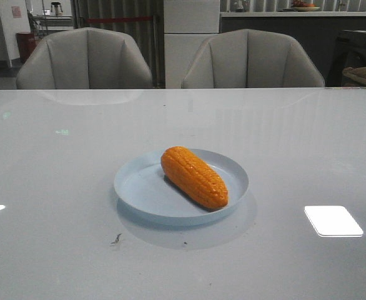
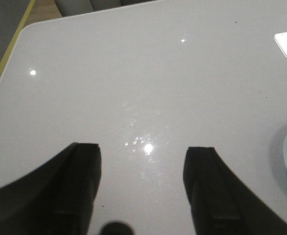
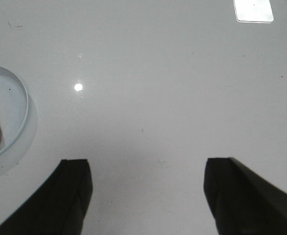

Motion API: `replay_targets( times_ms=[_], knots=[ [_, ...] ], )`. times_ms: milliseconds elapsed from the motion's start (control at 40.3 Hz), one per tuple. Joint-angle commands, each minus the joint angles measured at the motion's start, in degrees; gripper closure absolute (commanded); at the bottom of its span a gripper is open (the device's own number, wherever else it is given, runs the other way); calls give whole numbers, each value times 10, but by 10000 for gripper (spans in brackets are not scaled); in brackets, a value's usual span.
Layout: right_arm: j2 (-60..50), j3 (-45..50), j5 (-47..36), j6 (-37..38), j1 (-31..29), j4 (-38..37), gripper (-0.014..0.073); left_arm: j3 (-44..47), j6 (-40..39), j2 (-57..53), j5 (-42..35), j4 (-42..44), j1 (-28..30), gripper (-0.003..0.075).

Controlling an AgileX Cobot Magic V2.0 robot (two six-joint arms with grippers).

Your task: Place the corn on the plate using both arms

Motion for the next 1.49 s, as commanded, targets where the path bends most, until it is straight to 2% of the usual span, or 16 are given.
replay_targets(
  times_ms=[0,124,248,347,372,422,695,968,1042,1117,1166,1291,1365,1464],
  knots=[
    [-3,-15,-40,-2,-3,0,12,-19,-7,-3,-44,-11,-4,283],
    [-3,-15,-40,-2,-3,0,12,-19,-7,-3,-47,-34,-4,316],
    [-3,-15,-40,-2,-3,0,12,-19,-7,-3,-48,-34,-4,465],
    [-3,-15,-40,-2,-3,0,12,-19,-7,-3,-48,-35,-4,622],
    [-3,-15,-40,-2,-3,0,12,-19,-7,-3,-48,-36,-4,636],
    [-3,-15,-40,-2,-3,0,12,-19,-7,-3,-48,-36,-4,618],
    [-3,-15,-40,-2,-3,0,12,-19,-7,3,-48,-16,-4,622],
    [-3,-15,-40,-2,-3,0,12,-18,-5,-9,-46,-32,-3,622],
    [-3,-15,-40,-2,-3,0,12,-16,53,-27,-43,-68,13,622],
    [-3,-15,-40,-2,-3,0,12,-9,173,-58,-44,-136,49,622],
    [-3,-15,-40,-2,-3,0,12,1,220,-82,-48,-182,82,622],
    [-3,-15,-40,-2,-3,0,12,50,297,-143,-108,-267,162,622],
    [-3,-15,-40,-2,-3,0,12,97,330,-181,-185,-306,198,622],
    [-3,-15,-40,-2,-3,0,12,183,335,-238,-323,-312,224,622]
  ],
)
